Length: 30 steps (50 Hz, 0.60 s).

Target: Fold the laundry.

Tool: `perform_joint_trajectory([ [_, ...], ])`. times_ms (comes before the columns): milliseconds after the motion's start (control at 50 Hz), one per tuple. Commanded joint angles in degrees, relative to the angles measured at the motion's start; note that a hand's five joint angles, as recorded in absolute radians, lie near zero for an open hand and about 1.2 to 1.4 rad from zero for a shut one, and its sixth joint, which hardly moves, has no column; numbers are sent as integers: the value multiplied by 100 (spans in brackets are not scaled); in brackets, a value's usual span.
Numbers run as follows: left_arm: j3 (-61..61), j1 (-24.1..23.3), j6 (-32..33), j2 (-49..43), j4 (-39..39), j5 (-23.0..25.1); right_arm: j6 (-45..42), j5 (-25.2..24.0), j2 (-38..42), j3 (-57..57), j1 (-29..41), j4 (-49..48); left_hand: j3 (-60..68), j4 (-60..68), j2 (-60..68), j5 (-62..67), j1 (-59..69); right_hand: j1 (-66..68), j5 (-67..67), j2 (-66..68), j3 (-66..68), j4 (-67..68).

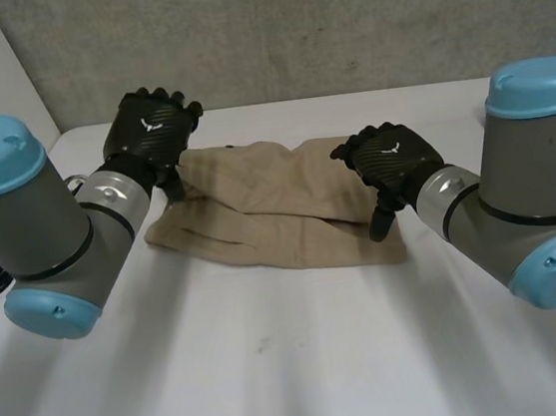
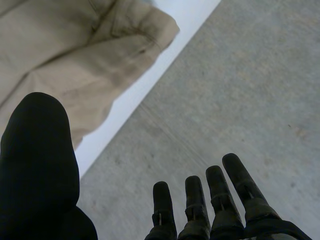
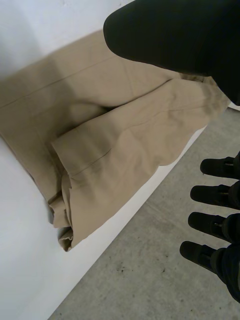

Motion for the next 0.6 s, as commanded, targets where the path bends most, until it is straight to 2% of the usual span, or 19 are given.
perform_joint_trajectory([
  [20, 542, 325, 172, -619, -771, 278, -25, 26, 178, -38, 0, -41, 264, 320, 271, 365, 287, -236, -234, -142, -171, -142],
  [100, 903, 642, 322, -1068, -1378, 594, -69, 26, 284, -56, 9, -49, 334, 389, 340, 434, 356, -236, -234, -142, -171, -142],
  [160, 1115, 923, 436, -1393, -1704, 1156, -130, 35, 380, -56, 27, -58, 316, 372, 323, 417, 339, -236, -234, -142, -171, -142],
  [180, 1202, 1063, 480, -1533, -1835, 1489, -174, 35, 415, -56, 36, -58, 400, 456, 407, 501, 422, -236, -234, -142, -171, -142],
  [240, 1422, 1266, 568, -1771, -2038, 1947, -279, 52, 495, -56, 62, -84, 501, 557, 508, 602, 524, -236, -234, -142, -171, -142],
  [280, 1519, 1311, 586, -1877, -2083, 2037, -297, 61, 512, -56, 71, -93, 569, 624, 575, 669, 591, -236, -234, -142, -171, -142],
  [400, 1906, 1364, 770, -2334, -2118, 1721, -367, 123, 600, -38, 123, -155, 1426, 1482, 1433, 1527, 1449, -236, -234, -142, -171, -142],
  [540, 2204, 1355, 1025, -2659, -2144, 1115, -446, 140, 627, -3, 167, -199, 1561, 1617, 1568, 1662, 1584, -236, -234, -142, -171, -142],
  [600, 2249, 1311, 1122, -2695, -2127, 1017, -455, 149, 636, -3, 176, -216, 1578, 1634, 1585, 1679, 1601, -236, -234, -142, -171, -142],
])
